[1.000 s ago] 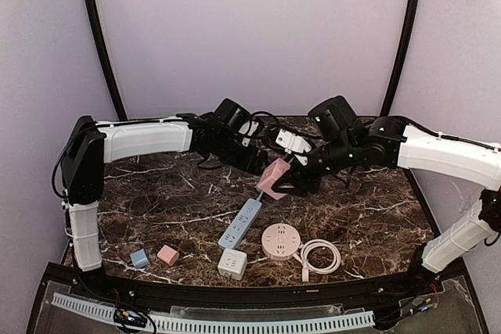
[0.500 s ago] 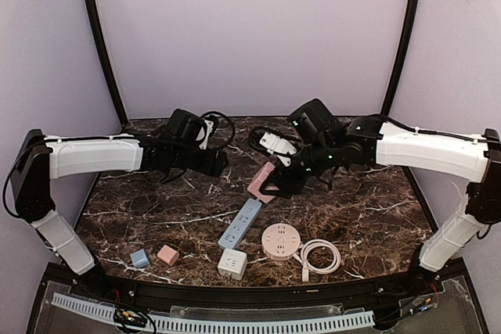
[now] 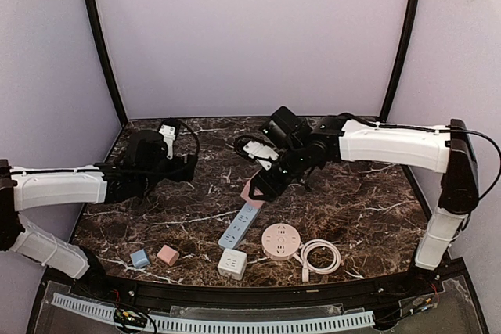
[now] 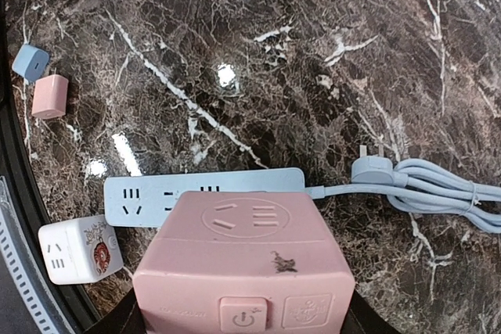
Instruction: Insert the plug
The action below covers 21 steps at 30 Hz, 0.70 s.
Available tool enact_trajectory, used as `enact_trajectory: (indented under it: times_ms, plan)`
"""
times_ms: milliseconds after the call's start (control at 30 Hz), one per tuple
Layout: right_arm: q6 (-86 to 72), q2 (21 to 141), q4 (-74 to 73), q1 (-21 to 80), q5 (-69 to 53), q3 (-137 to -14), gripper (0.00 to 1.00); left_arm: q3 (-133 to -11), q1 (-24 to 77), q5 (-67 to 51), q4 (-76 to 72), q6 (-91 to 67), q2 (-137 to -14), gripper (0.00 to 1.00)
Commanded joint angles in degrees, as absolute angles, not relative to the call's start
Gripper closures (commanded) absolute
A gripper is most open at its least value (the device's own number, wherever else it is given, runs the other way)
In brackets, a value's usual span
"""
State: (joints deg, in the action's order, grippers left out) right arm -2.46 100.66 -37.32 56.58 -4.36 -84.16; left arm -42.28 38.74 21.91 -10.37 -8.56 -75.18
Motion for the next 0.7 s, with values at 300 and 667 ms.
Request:
enact_trajectory:
  times_ms: [300, 667]
  plan:
    - [-6.43, 111.86, -47.24, 58.82, -4.72, -96.99, 1.0, -27.41, 38.47, 24.94, -28.74, -4.81, -67.54, 0.01]
    - [-8.7, 115.05, -49.36, 60.5, -5.51, -98.41, 1.0, -25.41, 38.48, 23.51, -29.95, -4.65, -66.0, 0.01]
